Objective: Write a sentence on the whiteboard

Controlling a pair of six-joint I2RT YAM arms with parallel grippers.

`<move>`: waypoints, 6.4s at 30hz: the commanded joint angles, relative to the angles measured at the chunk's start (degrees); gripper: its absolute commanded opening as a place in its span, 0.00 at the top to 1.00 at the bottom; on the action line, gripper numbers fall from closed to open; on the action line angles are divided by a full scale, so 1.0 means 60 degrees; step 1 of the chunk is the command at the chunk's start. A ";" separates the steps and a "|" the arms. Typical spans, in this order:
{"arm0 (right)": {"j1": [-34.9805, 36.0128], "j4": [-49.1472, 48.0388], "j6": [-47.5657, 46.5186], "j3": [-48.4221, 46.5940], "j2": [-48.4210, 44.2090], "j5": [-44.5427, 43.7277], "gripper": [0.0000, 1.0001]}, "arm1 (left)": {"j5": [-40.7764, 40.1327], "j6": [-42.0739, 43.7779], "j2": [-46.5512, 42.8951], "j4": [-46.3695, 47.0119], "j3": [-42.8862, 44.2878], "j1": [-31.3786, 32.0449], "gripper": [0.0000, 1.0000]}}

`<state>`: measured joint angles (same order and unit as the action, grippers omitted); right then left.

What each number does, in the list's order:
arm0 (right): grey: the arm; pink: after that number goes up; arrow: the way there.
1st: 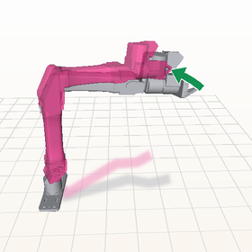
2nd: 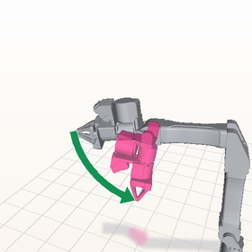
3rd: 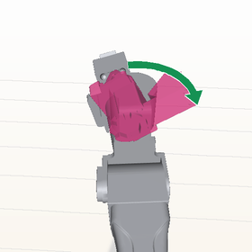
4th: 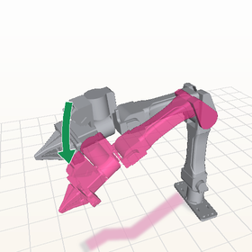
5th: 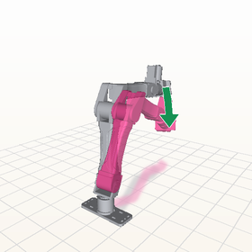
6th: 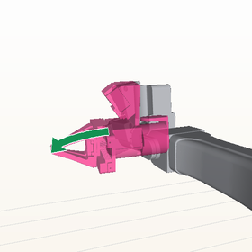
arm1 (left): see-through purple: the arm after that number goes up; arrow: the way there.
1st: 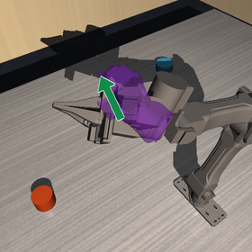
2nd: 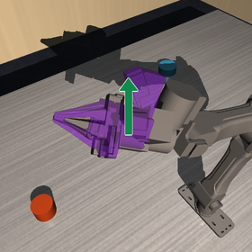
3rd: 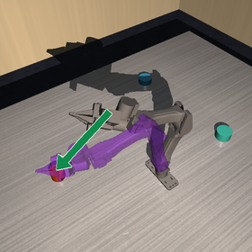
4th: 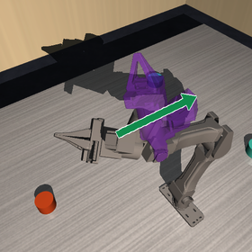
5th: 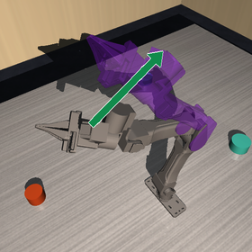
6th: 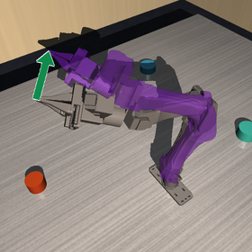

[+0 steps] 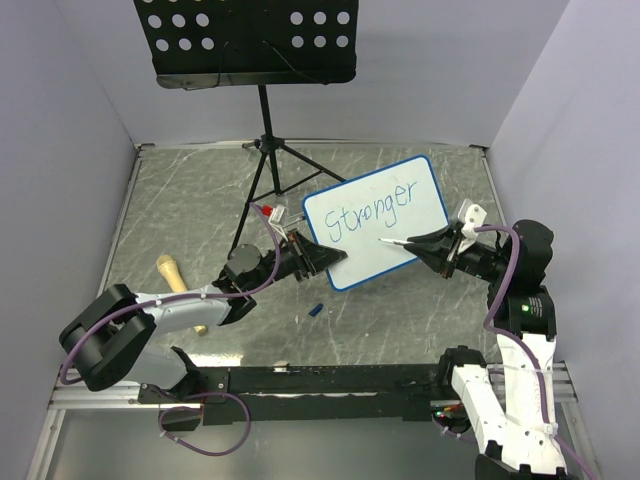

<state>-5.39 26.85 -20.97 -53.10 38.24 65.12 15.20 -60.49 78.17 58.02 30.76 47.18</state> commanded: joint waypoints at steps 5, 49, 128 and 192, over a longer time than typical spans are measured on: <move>0.0092 0.0051 -0.0387 0.0017 0.0028 -0.0029 1.00 | 0.0132 -0.0143 -0.0197 0.1771 0.0439 -0.0012 0.99; 0.1820 0.0593 -0.1998 -0.0291 0.0394 -0.2035 1.00 | -0.0322 -0.1139 0.0389 0.1712 0.1186 0.0150 0.99; 0.1894 0.0270 -0.1221 -0.0261 0.0614 -0.2974 1.00 | -0.0234 -0.1007 0.0214 0.1858 0.0688 0.0091 0.99; 0.1821 0.0256 -0.1031 -0.0671 0.0819 -0.3573 1.00 | 0.0469 -0.0949 0.0492 0.2400 0.0410 -0.0041 0.99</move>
<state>5.74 30.89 -27.92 -56.99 42.87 44.18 15.99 -66.67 81.62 60.47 31.14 46.96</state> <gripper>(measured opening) 0.190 0.073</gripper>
